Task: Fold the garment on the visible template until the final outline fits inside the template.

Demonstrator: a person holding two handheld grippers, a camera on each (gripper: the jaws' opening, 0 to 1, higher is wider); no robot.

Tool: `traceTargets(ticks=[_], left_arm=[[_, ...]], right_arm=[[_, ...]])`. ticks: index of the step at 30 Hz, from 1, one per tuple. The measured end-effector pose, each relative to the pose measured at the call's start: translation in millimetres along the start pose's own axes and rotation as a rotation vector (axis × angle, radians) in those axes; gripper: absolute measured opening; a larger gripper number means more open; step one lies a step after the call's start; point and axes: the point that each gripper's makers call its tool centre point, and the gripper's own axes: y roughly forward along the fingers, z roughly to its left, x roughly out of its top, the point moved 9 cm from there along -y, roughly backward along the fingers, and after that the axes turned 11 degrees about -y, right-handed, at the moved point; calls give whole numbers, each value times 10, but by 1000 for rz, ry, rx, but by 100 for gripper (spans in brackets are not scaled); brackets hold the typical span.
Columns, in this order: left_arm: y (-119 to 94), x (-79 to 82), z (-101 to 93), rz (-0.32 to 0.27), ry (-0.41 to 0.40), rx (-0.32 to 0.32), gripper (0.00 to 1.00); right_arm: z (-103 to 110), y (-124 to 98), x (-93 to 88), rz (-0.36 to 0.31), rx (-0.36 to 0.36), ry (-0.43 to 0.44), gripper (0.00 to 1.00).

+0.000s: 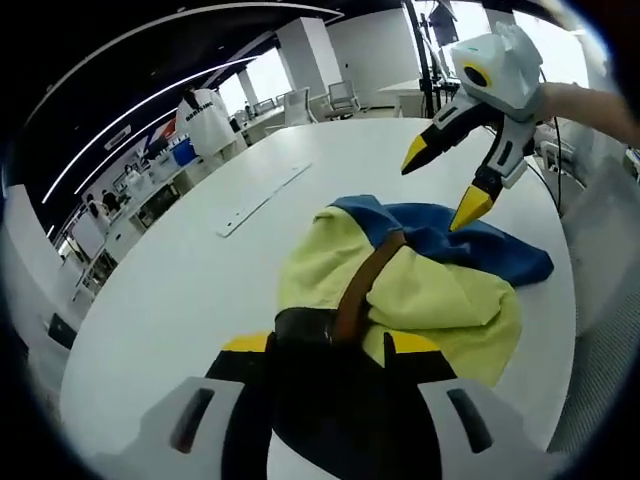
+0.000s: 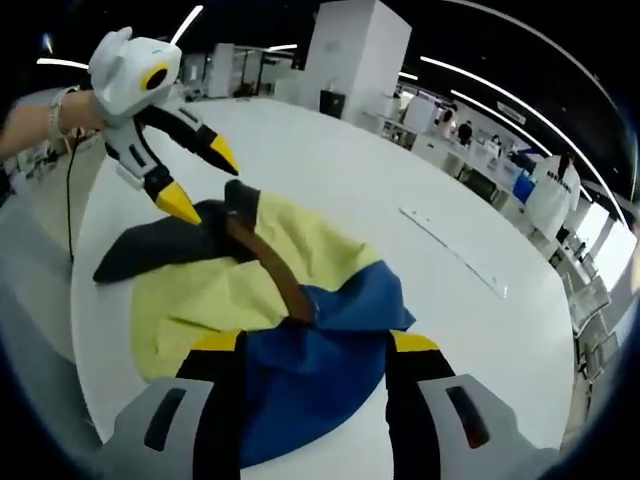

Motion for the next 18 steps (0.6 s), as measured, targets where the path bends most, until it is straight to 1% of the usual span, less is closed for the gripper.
traceTargets(ticks=[7, 11, 15, 18], left_arm=[[44, 18, -5, 13, 25, -18, 35], [88, 15, 17, 28, 66, -14, 35], [116, -1, 34, 45, 83, -25, 34], [128, -2, 36, 53, 119, -33, 33]], right_arm=[[-5, 52, -1, 6, 6, -5, 55], [-6, 73, -2, 11, 6, -9, 56], [-15, 83, 10, 7, 6, -11, 56], [-30, 92, 18, 6, 4, -14, 56]])
